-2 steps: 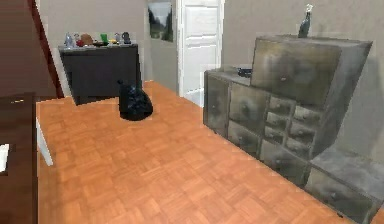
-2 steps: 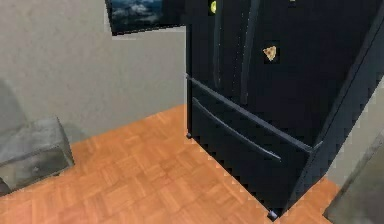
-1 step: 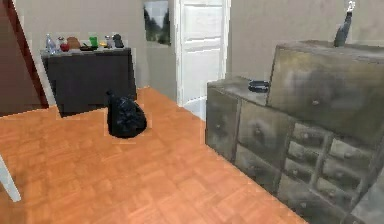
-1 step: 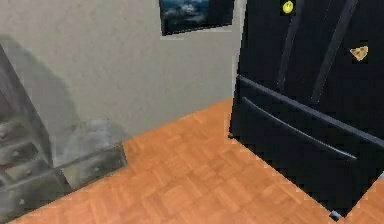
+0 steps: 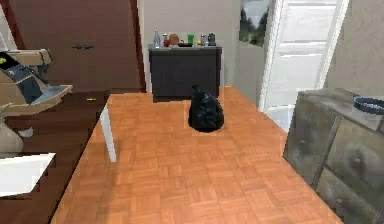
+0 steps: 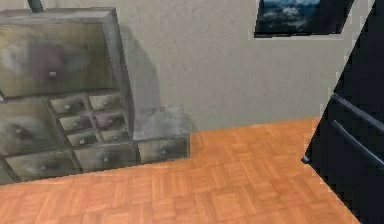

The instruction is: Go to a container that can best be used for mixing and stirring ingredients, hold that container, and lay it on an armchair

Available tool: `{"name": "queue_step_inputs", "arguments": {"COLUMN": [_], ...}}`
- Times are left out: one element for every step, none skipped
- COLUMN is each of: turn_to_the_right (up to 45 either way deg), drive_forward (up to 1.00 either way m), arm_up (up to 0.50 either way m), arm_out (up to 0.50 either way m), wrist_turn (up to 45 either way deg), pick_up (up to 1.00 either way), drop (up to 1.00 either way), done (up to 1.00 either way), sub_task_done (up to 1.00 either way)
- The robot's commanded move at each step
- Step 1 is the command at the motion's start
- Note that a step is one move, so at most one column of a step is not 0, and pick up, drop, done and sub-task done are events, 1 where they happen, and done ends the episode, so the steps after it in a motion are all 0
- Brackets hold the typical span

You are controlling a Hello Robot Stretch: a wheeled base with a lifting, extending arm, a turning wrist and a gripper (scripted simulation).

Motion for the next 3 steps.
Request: {"name": "queue_step_inputs", "arguments": {"turn_to_the_right": [0.0,45.0,45.0], "drive_forward": [0.1,0.0,0.0], "arm_up": [0.0,0.0,0.0], "arm_out": [0.0,0.0,0.0], "wrist_turn": [0.0,0.0,0.0], "pick_up": [0.0,0.0,0.0], "drop": [0.0,0.0,0.0], "done": [0.0,0.0,0.0], "sub_task_done": [0.0,0.0,0.0]}}
